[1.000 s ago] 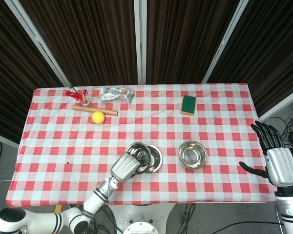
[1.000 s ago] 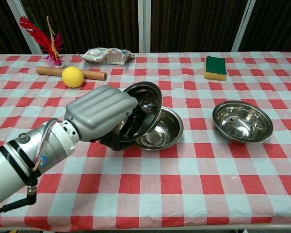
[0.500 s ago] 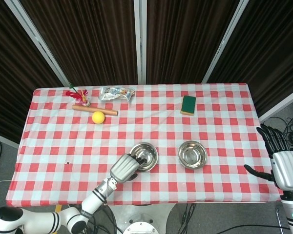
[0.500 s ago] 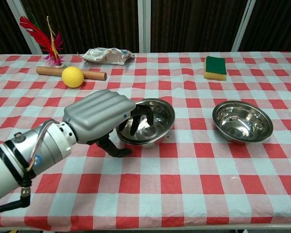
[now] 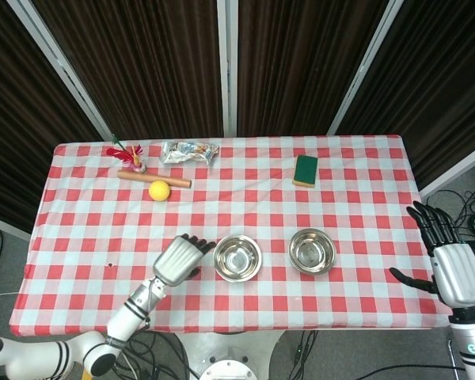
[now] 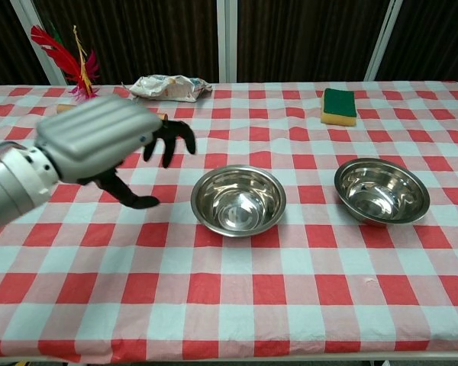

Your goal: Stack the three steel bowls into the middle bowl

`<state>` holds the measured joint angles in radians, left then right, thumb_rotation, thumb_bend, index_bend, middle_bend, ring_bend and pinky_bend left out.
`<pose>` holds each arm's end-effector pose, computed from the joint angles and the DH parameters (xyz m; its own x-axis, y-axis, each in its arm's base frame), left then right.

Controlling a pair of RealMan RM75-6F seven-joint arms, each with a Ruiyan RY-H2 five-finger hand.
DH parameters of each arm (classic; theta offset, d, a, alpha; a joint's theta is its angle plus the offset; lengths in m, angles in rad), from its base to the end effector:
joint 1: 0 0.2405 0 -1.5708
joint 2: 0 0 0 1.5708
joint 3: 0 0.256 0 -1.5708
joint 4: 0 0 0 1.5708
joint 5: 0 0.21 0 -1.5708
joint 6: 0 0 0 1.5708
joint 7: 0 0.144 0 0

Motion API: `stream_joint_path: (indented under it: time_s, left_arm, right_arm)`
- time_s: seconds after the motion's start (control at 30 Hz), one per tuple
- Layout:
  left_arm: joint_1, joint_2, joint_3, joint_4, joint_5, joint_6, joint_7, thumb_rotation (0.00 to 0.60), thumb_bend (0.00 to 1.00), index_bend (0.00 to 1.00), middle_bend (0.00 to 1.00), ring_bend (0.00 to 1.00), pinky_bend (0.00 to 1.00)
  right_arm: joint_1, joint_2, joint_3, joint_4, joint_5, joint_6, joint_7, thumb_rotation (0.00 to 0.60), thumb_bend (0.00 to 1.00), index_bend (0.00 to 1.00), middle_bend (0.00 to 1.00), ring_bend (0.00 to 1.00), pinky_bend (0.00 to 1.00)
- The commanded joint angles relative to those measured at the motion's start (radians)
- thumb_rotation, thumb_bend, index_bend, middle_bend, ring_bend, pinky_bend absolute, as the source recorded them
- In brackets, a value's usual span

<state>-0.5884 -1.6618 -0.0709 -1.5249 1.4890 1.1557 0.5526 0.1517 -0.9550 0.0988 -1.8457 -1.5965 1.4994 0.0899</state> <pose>-0.1285 0.2660 -0.0411 0.5637 0.0212 0.8257 0.6801 -0.5791 -0.4495 -0.2425 -0.2027 0.1919 0.2451 0.0567 0.9678 -0.9470 -0.1997 0.2515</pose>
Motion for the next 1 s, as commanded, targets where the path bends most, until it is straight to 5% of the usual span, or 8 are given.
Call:
stream_joint_path:
  time_s: [0.03, 0.2, 0.43, 1.0]
  left_arm:
    - [0.060, 0.106, 0.011, 0.004, 0.003, 0.084, -0.011, 0.600, 0.20, 0.40, 0.52, 0.45, 0.55]
    - [0.140, 0.219, 0.004, -0.016, -0.031, 0.174, -0.127, 0.600, 0.20, 0.40, 0.41, 0.32, 0.39]
    - [0.238, 0.316, 0.049, -0.040, 0.024, 0.287, -0.303, 0.600, 0.20, 0.36, 0.39, 0.30, 0.34]
    - [0.304, 0.369, 0.038, -0.073, 0.035, 0.333, -0.436, 0.600, 0.13, 0.31, 0.38, 0.28, 0.30]
  right_arm:
    - [0.022, -0.001, -0.018, -0.017, 0.013, -0.069, -0.066, 0.600, 0.00, 0.00, 0.04, 0.00, 0.01]
    - [0.056, 0.001, -0.065, 0.026, 0.002, -0.189, -0.153, 0.600, 0.01, 0.02, 0.08, 0.04, 0.02]
    - [0.178, -0.054, -0.066, 0.083, 0.054, -0.419, -0.326, 0.600, 0.01, 0.17, 0.19, 0.15, 0.10]
    - [0.302, -0.326, -0.052, 0.222, 0.205, -0.571, -0.550, 0.600, 0.05, 0.27, 0.27, 0.23, 0.19]
